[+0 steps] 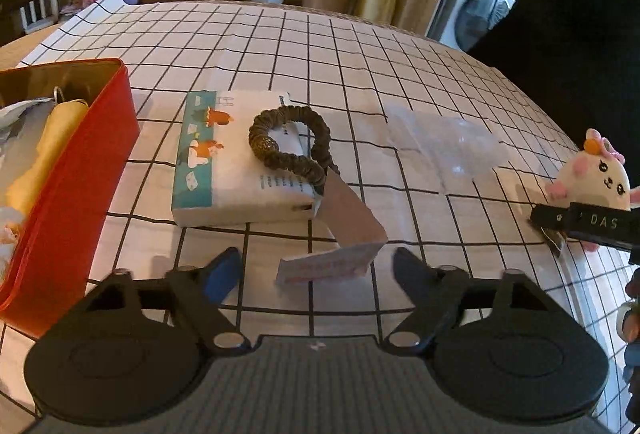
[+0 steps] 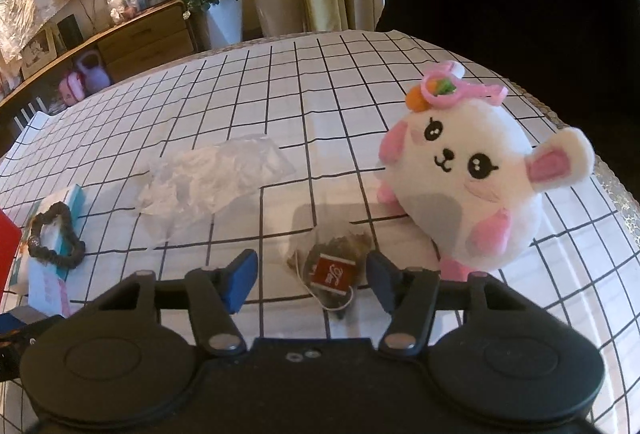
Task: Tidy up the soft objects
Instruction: 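Grasp the pink-and-white tag card with the left tool while the right tool grasps the tea bag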
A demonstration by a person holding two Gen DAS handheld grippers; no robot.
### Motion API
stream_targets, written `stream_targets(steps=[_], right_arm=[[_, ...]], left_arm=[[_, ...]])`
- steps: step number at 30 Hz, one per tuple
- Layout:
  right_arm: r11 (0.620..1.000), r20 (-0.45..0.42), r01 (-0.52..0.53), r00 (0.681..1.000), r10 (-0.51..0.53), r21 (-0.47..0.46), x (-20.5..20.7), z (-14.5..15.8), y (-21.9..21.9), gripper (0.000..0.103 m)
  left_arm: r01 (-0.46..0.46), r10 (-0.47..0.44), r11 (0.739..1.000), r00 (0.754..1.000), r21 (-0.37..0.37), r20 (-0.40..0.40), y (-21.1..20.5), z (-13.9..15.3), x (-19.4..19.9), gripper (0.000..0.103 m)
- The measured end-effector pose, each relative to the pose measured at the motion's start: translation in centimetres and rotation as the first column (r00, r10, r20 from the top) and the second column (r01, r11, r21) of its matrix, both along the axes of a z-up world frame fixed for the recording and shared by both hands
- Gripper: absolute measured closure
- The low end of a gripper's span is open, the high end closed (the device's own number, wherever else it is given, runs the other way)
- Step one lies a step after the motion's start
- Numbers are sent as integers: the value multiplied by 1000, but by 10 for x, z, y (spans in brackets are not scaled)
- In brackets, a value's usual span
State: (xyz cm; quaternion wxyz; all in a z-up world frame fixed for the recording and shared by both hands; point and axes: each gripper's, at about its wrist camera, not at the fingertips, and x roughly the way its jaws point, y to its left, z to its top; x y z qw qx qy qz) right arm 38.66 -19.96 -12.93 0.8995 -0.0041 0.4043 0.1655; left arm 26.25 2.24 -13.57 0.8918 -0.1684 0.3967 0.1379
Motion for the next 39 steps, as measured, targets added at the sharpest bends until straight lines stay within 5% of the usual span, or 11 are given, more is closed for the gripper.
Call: stream_targets(steps=[15,29,39], right_arm=[[999,-1,39,999,-39,-8,3,-5,-2,79],[1000,55,-11,998,10,15,-24,15,-10,100],[995,87,-89,993,85,51,-67,40,-12,102]], left_arm=[[22,-22,999,1000,-42,15,4,2,-2,58],[43,-42,998,999,-47,22,10,8,-9,62],[74,-73,997,997,-28,32,11,22,-21,62]])
